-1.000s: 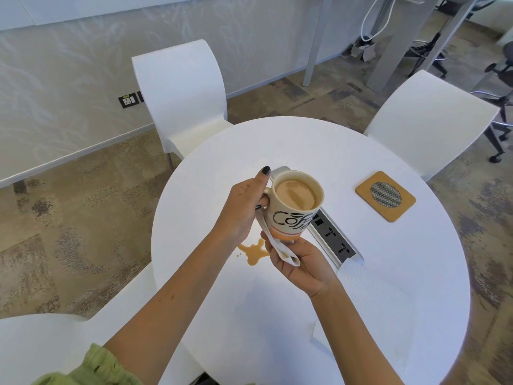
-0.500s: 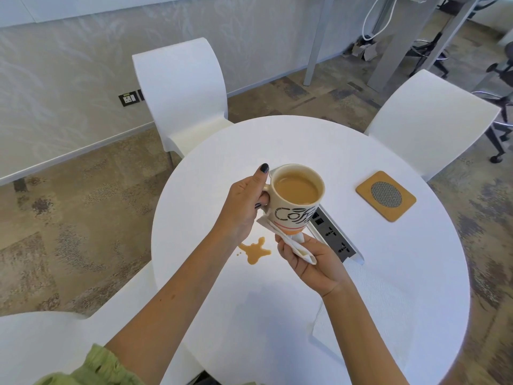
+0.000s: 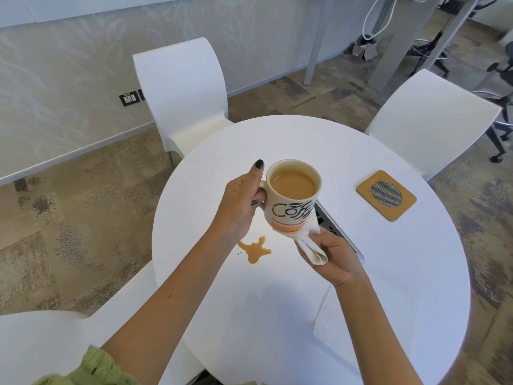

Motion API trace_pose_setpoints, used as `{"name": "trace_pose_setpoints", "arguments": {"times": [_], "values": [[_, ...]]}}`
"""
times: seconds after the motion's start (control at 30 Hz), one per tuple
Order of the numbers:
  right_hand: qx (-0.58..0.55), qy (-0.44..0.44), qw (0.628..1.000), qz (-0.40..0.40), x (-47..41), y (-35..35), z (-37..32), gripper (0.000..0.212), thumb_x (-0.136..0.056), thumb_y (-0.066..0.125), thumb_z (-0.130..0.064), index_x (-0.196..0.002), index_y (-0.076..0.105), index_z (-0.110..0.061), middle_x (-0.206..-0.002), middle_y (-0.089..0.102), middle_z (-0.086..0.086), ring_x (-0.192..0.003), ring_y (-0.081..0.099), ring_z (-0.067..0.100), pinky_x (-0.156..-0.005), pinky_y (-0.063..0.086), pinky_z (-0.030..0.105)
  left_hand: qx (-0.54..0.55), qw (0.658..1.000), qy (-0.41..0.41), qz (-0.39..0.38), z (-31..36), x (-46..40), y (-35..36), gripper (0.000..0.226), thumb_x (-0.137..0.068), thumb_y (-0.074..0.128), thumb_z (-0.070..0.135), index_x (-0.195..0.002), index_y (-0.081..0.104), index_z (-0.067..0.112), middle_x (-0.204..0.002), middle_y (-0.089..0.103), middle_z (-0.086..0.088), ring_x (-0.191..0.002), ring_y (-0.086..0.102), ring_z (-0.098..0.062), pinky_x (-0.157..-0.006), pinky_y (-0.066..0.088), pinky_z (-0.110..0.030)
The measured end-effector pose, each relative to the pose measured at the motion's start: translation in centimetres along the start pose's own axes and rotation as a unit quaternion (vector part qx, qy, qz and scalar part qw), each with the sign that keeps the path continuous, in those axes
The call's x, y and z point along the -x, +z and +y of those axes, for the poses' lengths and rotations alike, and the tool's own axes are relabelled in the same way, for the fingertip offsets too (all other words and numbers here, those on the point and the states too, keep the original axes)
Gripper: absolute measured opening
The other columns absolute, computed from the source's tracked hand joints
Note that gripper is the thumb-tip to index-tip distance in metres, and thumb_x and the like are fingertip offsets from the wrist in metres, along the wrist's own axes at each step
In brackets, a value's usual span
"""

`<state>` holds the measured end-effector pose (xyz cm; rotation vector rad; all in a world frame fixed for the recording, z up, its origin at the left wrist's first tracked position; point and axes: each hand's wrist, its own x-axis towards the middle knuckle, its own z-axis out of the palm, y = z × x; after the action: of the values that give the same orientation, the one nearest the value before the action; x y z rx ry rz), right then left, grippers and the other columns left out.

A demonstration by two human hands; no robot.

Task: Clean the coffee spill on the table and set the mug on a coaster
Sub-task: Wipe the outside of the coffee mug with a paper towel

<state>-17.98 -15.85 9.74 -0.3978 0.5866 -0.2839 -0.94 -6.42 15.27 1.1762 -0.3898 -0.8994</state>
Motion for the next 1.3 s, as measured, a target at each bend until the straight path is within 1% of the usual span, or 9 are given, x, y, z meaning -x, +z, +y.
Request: {"name": "trace_pose_setpoints", "arguments": {"times": [0.2,0.37,0.47,0.57,0.67,0.87,0.97,1.1,1.3], "values": [[0.006,-0.069,0.997,-0.032,-1.2,0.3,-0.2,0.046,-0.074,0.063,0.001,-0.120,0.063,-0.004,-0.126,0.060,0.019,-0.119,0.056,0.030,-0.096,0.050,0.038,0.011,1.000,0.000,-0.002,0.2,0.4,0.2,0.042,-0.098,0.045,0.033,-0.062,0.029,0.019,-0.043,0.024,0.010,-0.044,0.027,-0.009,-0.053,0.031,-0.022],[0.023,-0.105,0.994,-0.021,-2.8,0.8,0.0,0.035,-0.072,0.068,-0.003,-0.106,0.072,-0.012,-0.115,0.067,0.013,-0.108,0.063,0.026,-0.092,0.052,0.036,0.012,1.000,0.002,0.004,0.4,0.2,0.6,0.040,-0.097,0.047,0.033,-0.067,0.024,0.018,-0.045,0.024,0.009,-0.045,0.026,-0.008,-0.057,0.026,-0.025],[0.013,-0.096,0.995,-0.016,-3.8,1.6,0.6,0.066,-0.056,0.088,-0.008,-0.117,0.065,-0.009,-0.128,0.058,0.019,-0.121,0.053,0.033,-0.105,0.039,0.046,0.026,1.000,0.006,0.006,0.5,0.2,0.9,0.040,-0.099,0.046,0.031,-0.064,0.029,0.021,-0.045,0.024,0.010,-0.043,0.025,-0.006,-0.053,0.026,-0.021],[-0.059,-0.053,0.996,-0.030,-4.2,2.3,1.0,0.079,-0.050,0.089,0.001,-0.122,0.057,-0.001,-0.123,0.060,0.024,-0.109,0.061,0.038,-0.097,0.045,0.048,0.021,1.000,0.011,0.010,0.2,0.1,1.1,0.041,-0.098,0.047,0.031,-0.063,0.028,0.022,-0.047,0.023,0.009,-0.044,0.025,-0.006,-0.055,0.028,-0.021],[-0.106,0.009,0.992,-0.073,-3.7,2.8,2.0,0.046,-0.072,0.071,0.007,-0.117,0.060,0.008,-0.123,0.059,0.028,-0.110,0.060,0.041,-0.099,0.044,0.045,0.015,1.000,0.012,0.016,-0.1,0.0,0.8,0.044,-0.096,0.052,0.035,-0.062,0.029,0.021,-0.048,0.023,0.009,-0.046,0.024,-0.007,-0.057,0.024,-0.023],[0.001,0.029,0.996,-0.086,-3.4,1.8,3.9,0.064,-0.060,0.080,0.005,-0.121,0.060,0.001,-0.133,0.055,0.018,-0.124,0.052,0.030,-0.101,0.046,0.037,-0.005,0.999,0.023,0.031,-0.5,-0.4,-0.1,0.048,-0.095,0.054,0.036,-0.055,0.030,0.024,-0.046,0.026,0.011,-0.044,0.026,-0.007,-0.056,0.020,-0.026],[0.043,0.033,0.993,-0.104,-2.5,0.9,3.5,0.058,-0.058,0.082,0.000,-0.114,0.066,-0.001,-0.120,0.065,0.016,-0.112,0.061,0.026,-0.092,0.052,0.031,-0.001,0.999,0.020,0.033,-0.5,-0.5,-0.5,0.050,-0.097,0.050,0.032,-0.052,0.031,0.023,-0.045,0.026,0.010,-0.044,0.027,-0.007,-0.053,0.026,-0.022],[0.066,0.041,0.994,-0.082,-1.3,0.0,1.8,0.065,-0.048,0.088,-0.001,-0.109,0.067,0.004,-0.117,0.064,0.022,-0.109,0.062,0.030,-0.097,0.048,0.033,0.006,0.999,0.022,0.030,-1.0,-0.4,-1.1,0.050,-0.097,0.051,0.034,-0.055,0.026,0.023,-0.046,0.025,0.011,-0.046,0.025,-0.008,-0.054,0.023,-0.022],[0.000,0.036,0.999,-0.023,-0.9,-0.7,-0.5,0.068,-0.033,0.089,0.012,-0.098,0.069,0.010,-0.101,0.067,0.027,-0.091,0.069,0.034,-0.062,0.059,0.029,0.022,0.999,0.008,0.022,-1.1,-0.5,-1.2,0.048,-0.085,0.054,0.042,-0.065,0.018,0.017,-0.047,0.023,0.011,-0.046,0.023,-0.007,-0.062,0.015,-0.033]]}}
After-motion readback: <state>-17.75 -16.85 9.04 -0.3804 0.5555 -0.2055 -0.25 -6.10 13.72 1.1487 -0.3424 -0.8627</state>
